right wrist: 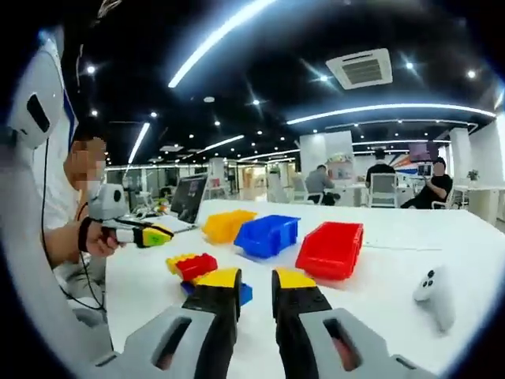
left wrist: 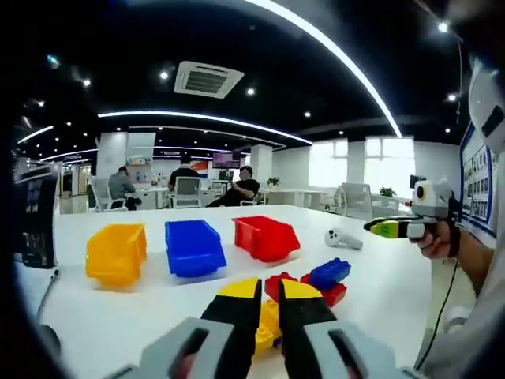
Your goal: Take apart the toy blocks one by one and place each separated block into its matching bin, sorting the blocks by their type until all the connected pieces are disassembled and separated into the correct bins
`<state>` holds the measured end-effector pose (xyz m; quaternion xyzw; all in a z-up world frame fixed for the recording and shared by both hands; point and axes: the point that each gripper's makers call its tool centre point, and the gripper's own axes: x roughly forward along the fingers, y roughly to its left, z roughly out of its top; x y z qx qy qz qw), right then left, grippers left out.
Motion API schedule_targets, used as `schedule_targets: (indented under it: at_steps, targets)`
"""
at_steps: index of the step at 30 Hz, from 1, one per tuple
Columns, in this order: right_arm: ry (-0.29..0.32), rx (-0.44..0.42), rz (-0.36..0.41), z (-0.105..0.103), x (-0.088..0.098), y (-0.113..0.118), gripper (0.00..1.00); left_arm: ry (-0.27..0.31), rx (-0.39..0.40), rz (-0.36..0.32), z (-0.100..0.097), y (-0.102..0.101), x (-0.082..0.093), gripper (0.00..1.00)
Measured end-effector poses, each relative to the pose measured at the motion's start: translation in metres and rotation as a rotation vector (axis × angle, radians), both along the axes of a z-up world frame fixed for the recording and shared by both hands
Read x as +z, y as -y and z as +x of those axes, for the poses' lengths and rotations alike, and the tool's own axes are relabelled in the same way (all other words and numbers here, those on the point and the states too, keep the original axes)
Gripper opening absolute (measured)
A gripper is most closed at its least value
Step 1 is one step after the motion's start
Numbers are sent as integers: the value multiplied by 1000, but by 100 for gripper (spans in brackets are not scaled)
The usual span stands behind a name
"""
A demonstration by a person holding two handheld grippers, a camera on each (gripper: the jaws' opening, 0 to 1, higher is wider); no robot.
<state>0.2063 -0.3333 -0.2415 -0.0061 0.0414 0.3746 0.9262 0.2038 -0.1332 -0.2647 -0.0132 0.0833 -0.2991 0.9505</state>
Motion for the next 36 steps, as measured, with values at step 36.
schedule_targets:
  at_steps: [36]
  targets:
    - [26,-32,-33,-4,5,9,25,58,-40,-12,-6,-13,14,19]
